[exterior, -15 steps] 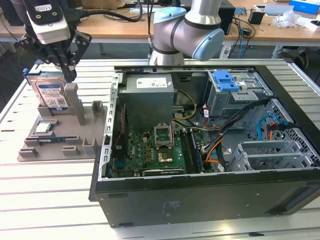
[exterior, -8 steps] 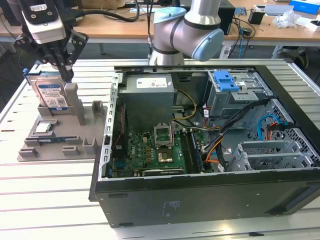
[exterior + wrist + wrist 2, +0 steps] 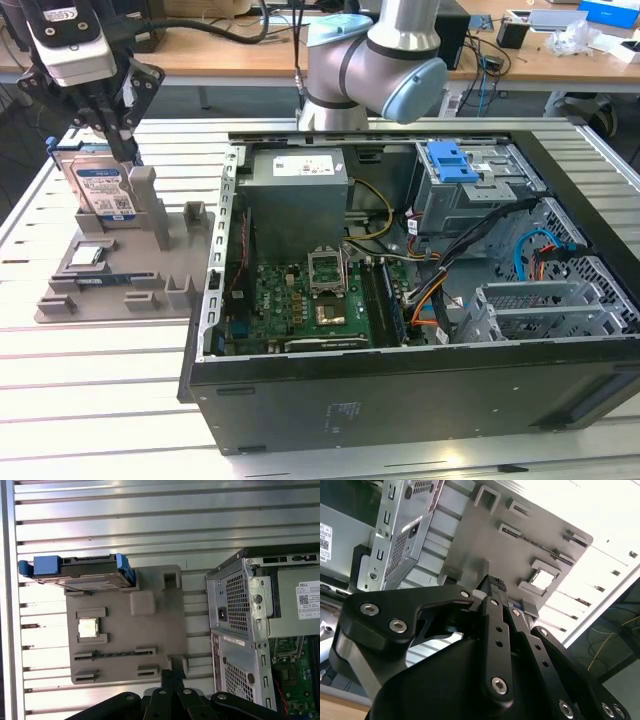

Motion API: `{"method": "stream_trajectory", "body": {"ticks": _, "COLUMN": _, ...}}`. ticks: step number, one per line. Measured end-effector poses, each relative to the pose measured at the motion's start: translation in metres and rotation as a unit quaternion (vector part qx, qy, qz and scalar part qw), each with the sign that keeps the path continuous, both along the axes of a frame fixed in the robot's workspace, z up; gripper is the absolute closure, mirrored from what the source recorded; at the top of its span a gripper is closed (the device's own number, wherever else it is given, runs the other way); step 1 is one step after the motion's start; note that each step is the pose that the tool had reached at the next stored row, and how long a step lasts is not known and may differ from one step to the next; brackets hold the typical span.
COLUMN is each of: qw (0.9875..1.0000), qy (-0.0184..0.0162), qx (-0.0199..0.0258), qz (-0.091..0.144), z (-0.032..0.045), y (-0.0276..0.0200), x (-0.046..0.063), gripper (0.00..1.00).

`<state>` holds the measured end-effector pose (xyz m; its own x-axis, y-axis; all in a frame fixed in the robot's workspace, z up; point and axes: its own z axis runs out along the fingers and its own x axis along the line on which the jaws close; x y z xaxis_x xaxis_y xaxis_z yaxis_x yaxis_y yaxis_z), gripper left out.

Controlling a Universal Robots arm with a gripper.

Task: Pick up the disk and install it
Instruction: 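Reach for the disk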

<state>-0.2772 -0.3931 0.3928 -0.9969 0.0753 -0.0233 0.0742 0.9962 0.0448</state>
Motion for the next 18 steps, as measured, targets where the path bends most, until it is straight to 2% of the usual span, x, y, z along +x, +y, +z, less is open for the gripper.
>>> {"method": "stream_trajectory", "body": {"ticks": 3, "qw": 1.0, "qy": 0.0, "qx": -0.0004, "qz": 0.0, "z": -0.0003, "y": 0.0068, "x": -0.004, "gripper": 0.89}}
{"method": "stream_trajectory", "body": {"ticks": 5, "qw": 1.0, "qy": 0.0, "qx": -0.0005, "qz": 0.0, "z": -0.0004, "y": 0.0095, "x": -0.006, "gripper": 0.89}}
{"method": "stream_trajectory", "body": {"ticks": 14, "qw": 1.0, "qy": 0.0, "qx": -0.0007, "qz": 0.0, "z": -0.0011, "y": 0.0206, "x": -0.016, "gripper": 0.89}}
{"method": "stream_trajectory", "body": {"ticks": 18, "qw": 1.0, "qy": 0.0, "qx": -0.0006, "qz": 0.0, "z": -0.0014, "y": 0.0238, "x": -0.02, "gripper": 0.89}}
